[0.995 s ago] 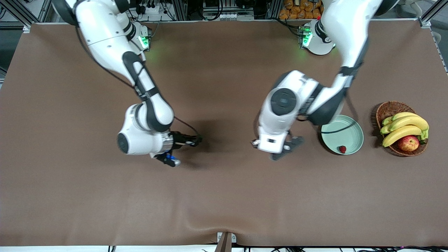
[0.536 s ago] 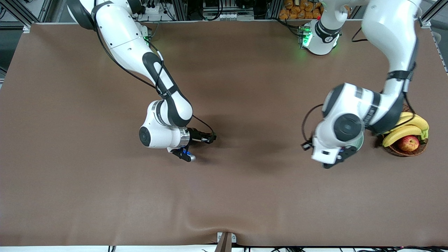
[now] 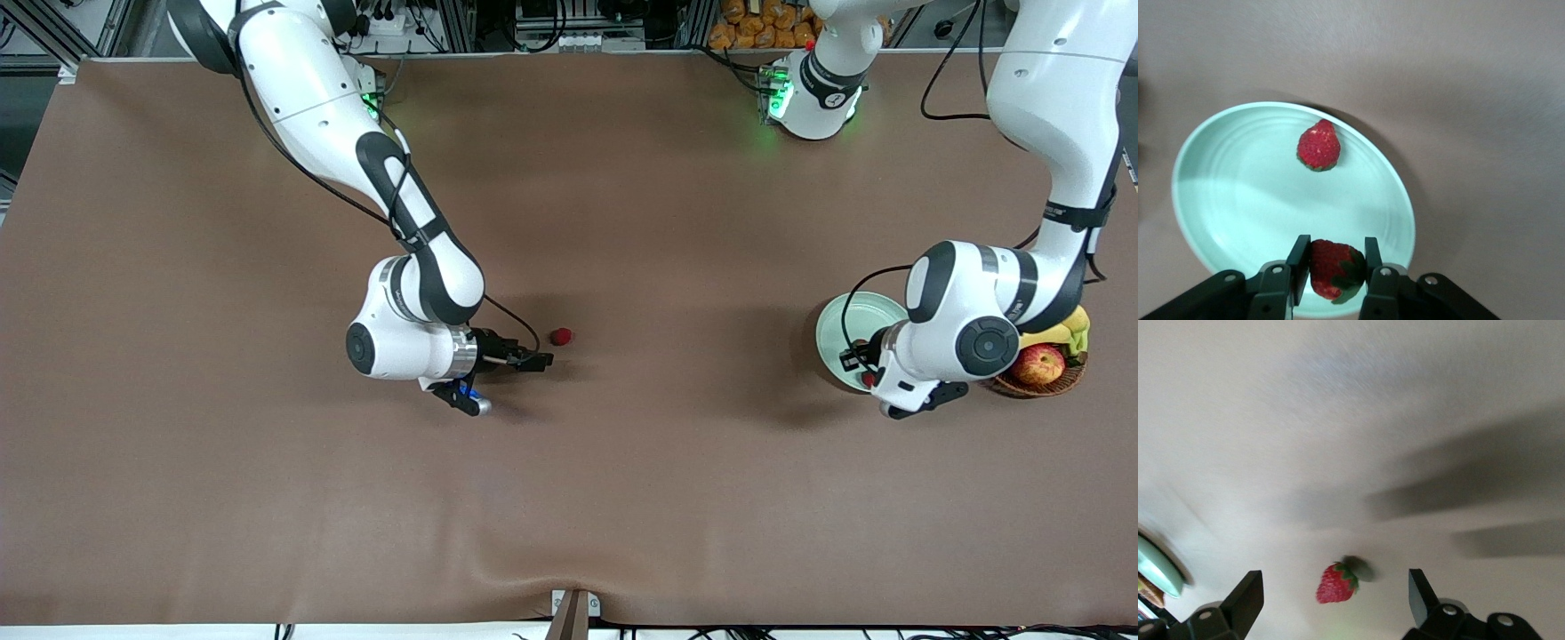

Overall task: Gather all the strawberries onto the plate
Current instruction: 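Put the left gripper's strawberry on the plate while the right gripper drops another, then reach the left gripper to the strawberry while the right gripper retracts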

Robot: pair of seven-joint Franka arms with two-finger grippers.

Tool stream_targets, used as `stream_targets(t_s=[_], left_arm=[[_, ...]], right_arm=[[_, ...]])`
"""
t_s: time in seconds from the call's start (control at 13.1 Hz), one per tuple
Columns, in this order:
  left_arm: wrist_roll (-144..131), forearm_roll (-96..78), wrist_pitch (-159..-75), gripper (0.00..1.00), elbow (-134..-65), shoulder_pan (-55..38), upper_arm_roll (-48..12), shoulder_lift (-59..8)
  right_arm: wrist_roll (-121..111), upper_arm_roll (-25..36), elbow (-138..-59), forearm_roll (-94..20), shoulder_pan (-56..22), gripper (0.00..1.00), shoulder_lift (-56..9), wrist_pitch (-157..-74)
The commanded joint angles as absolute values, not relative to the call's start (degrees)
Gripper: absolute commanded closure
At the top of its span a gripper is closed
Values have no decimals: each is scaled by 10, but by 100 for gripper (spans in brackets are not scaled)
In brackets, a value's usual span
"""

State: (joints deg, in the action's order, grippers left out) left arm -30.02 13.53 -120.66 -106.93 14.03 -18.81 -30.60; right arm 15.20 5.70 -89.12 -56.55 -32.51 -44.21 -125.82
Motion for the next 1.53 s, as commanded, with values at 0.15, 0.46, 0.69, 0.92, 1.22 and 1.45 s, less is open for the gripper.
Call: stream_targets(t_s=[0.15,0.46,0.69,0.92,1.22,1.45], left_arm=[[-277,147,-1223,0,-1105,155,-199,-268],[-348,137,-1208,0,-1073,149,-276,-263],[-476,136,-1208,0,-1016,87,-311,-297],[-554,138,-1208,0,-925,-15,-309,-360],[-587,139,-1213,0,-841,-106,-308,-426],[-636,139,-1251,0,-797,-179,-282,-474]], right_arm=[[227,57,-903,-568,-301,0,-364,-1220],[279,59,-903,-500,-270,0,-290,-1147],[277,59,-900,-358,-247,0,-243,-1101],[272,58,-895,-229,-222,0,-194,-1057],[272,56,-852,-129,-188,0,-128,-941],[229,52,-812,-102,-155,0,-100,-868]])
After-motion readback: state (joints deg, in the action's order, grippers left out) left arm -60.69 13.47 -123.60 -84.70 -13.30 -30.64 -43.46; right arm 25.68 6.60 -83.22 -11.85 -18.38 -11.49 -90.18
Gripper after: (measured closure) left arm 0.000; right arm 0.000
